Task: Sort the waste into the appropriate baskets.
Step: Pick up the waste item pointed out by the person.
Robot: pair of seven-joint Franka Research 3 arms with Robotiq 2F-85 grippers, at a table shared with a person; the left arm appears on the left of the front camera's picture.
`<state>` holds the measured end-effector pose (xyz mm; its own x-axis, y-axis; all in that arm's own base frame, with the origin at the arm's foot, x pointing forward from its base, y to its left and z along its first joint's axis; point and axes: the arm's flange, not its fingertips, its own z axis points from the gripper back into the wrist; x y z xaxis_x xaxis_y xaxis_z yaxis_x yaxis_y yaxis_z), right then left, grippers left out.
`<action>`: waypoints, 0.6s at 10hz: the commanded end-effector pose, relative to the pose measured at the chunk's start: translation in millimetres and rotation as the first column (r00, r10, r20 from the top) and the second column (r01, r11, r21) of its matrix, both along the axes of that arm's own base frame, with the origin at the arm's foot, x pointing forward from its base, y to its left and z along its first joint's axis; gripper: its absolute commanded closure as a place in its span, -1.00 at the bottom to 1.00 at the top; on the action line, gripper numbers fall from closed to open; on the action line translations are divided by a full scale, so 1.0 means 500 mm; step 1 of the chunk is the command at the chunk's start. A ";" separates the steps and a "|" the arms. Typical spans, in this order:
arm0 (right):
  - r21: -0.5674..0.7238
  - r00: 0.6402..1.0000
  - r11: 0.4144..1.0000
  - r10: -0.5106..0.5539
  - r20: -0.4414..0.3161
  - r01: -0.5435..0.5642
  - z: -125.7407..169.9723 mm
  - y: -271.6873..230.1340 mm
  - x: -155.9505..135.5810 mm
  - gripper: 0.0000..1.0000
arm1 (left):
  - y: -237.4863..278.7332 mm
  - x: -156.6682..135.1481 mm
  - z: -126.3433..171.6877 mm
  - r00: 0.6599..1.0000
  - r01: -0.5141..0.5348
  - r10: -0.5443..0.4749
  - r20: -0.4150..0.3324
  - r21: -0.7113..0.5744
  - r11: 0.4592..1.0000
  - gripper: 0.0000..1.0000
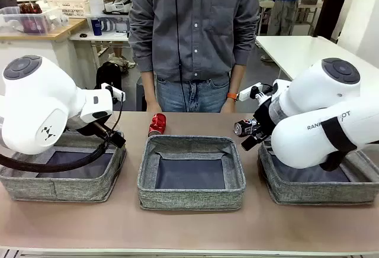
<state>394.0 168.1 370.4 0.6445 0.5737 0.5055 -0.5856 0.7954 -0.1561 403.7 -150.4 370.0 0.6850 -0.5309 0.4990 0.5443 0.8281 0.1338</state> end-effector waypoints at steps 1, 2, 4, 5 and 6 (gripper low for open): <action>0.000 1.000 1.000 0.000 0.000 0.000 0.000 0.000 0.000 -1.00 | 0.000 0.000 0.000 1.000 0.000 0.000 0.000 0.000 1.000 -1.00; 0.000 1.000 1.000 0.000 0.000 0.000 0.000 0.000 0.000 -1.00 | 0.000 0.000 0.000 1.000 0.000 0.000 0.000 0.000 1.000 -1.00; 0.000 1.000 1.000 0.000 0.000 0.000 0.000 0.000 0.000 -1.00 | 0.000 0.000 0.000 1.000 0.000 0.000 0.000 0.000 1.000 -1.00; 0.000 1.000 1.000 0.000 0.000 0.000 0.000 0.000 0.000 -1.00 | 0.000 0.000 0.000 1.000 0.000 0.000 0.000 0.000 1.000 -1.00; 0.000 1.000 1.000 0.000 0.000 0.000 0.000 0.000 0.000 -1.00 | 0.000 0.000 0.000 1.000 0.000 0.000 0.000 0.000 1.000 -1.00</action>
<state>393.9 168.1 370.4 0.6442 0.5742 0.5054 -0.5859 0.7951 -0.1566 403.8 -150.1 370.0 0.6857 -0.5299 0.4991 0.5434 0.8288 0.1334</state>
